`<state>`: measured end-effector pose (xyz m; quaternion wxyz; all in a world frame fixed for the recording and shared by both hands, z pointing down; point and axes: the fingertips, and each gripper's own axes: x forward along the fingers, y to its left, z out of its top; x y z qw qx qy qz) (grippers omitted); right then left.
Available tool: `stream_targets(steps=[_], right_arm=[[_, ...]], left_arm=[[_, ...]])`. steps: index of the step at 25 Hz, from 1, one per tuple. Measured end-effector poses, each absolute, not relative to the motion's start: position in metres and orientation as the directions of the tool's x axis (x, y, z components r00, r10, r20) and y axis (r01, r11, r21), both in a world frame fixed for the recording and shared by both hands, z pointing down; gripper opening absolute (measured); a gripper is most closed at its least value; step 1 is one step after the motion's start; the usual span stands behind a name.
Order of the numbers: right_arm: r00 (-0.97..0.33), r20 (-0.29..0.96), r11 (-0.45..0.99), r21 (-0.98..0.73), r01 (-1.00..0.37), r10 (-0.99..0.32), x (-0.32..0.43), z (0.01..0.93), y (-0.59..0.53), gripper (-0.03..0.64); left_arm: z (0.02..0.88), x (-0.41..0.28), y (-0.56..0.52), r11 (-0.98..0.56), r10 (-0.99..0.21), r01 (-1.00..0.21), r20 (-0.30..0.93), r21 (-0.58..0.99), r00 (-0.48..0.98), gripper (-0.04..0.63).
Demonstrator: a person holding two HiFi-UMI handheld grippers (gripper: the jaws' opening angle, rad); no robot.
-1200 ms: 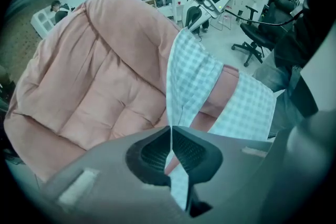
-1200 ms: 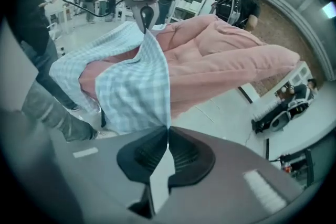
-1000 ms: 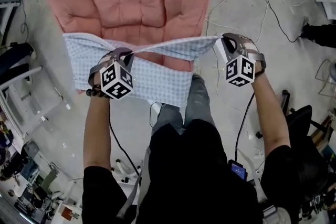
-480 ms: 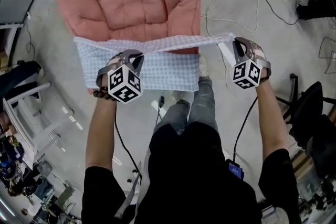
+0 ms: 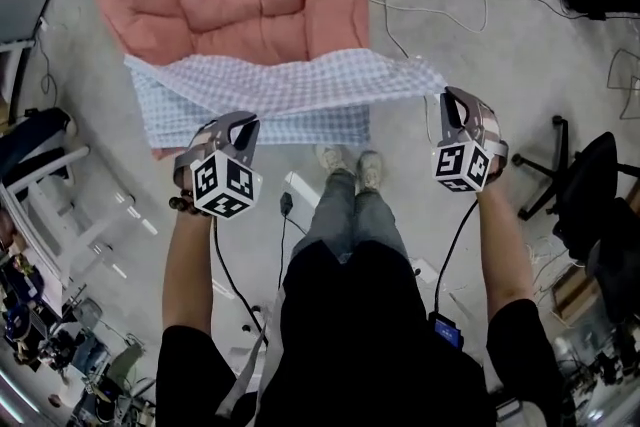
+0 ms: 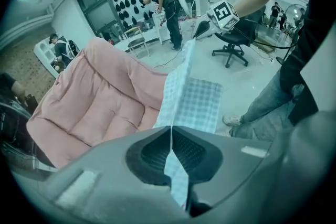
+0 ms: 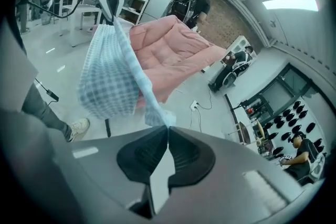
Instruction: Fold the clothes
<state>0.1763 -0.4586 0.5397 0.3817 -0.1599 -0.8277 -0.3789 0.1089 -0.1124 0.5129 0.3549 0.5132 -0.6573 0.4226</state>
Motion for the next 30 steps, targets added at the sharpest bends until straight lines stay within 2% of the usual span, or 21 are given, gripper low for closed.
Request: stream_targets(steps=[8,14,21,30], right_arm=[[-0.579,0.815,0.693,0.405,0.596,0.021,0.257,0.592,-0.437,0.012],[-0.555,0.83,0.694,0.371,0.618,0.051,0.287,0.607,-0.417,0.012],[-0.494,0.865,0.692,0.303,0.655,0.089,0.298,0.659,-0.4,0.012],[-0.478,0.869,0.702,0.259,0.663,0.131,0.295,0.7,-0.38,0.014]], left_arm=[[0.542,0.153,-0.098,0.199,-0.363,-0.967,0.905,-0.157,-0.222,0.012],[0.557,0.183,-0.08,0.213,-0.33,-0.966,0.921,-0.143,-0.209,0.014],[0.601,0.193,-0.072,0.265,-0.322,-0.959,0.928,-0.102,-0.187,0.014],[0.638,0.192,-0.071,0.295,-0.336,-0.952,0.923,-0.084,-0.186,0.015]])
